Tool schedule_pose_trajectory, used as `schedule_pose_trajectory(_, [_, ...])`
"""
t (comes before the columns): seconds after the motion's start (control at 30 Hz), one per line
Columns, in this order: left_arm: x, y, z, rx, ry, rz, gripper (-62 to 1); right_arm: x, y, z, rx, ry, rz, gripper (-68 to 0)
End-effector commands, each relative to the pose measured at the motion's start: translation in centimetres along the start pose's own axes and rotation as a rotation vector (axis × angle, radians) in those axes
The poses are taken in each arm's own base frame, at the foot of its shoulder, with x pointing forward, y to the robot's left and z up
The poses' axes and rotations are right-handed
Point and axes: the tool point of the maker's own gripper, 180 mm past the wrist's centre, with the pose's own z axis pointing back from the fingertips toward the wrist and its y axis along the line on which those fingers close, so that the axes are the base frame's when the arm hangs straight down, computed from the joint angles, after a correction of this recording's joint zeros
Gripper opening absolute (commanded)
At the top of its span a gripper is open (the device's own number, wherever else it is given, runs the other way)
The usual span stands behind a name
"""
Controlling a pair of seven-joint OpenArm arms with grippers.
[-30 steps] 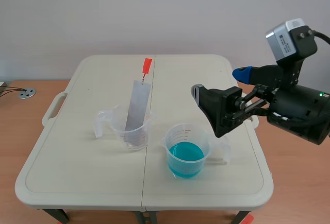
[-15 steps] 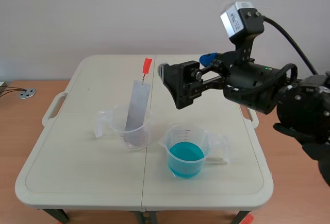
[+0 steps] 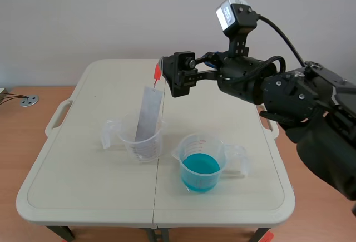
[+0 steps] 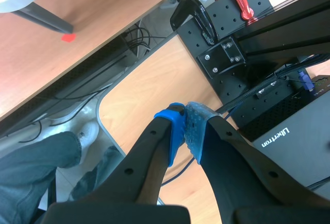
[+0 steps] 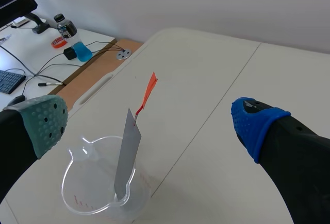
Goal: Hold the metal plate by the orange handle, dip it into the blue solution, take it out and point at it, then put the plate back in the beaker on the left.
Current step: 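Lift the metal plate out of the left beaker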
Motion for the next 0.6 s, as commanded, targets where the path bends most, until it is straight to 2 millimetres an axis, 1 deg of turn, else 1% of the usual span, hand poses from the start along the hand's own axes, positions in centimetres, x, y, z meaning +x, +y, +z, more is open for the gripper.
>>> schedule_pose_trajectory(0.0, [0.4,-0.2,0.1,-0.007,-0.012,0.001,-59.3,1.9,0.5,-1.0,0.018,-0.046,0.01,-1.2])
schedule_pose_trajectory(0.23, [0.4,-0.2,0.1,-0.007,-0.012,0.001,-59.3,1.4,1.3,-3.8,0.047,-0.015,-0.001,-1.2])
schedule_pose_trajectory(0.43, [0.4,-0.2,0.1,-0.007,-0.012,0.001,-59.3,0.2,2.1,-5.9,0.066,0.035,-0.027,-1.2])
schedule_pose_trajectory(0.57, [0.4,-0.2,0.1,-0.007,-0.012,0.001,-59.3,-0.1,2.4,-7.0,0.067,0.046,-0.053,-1.2])
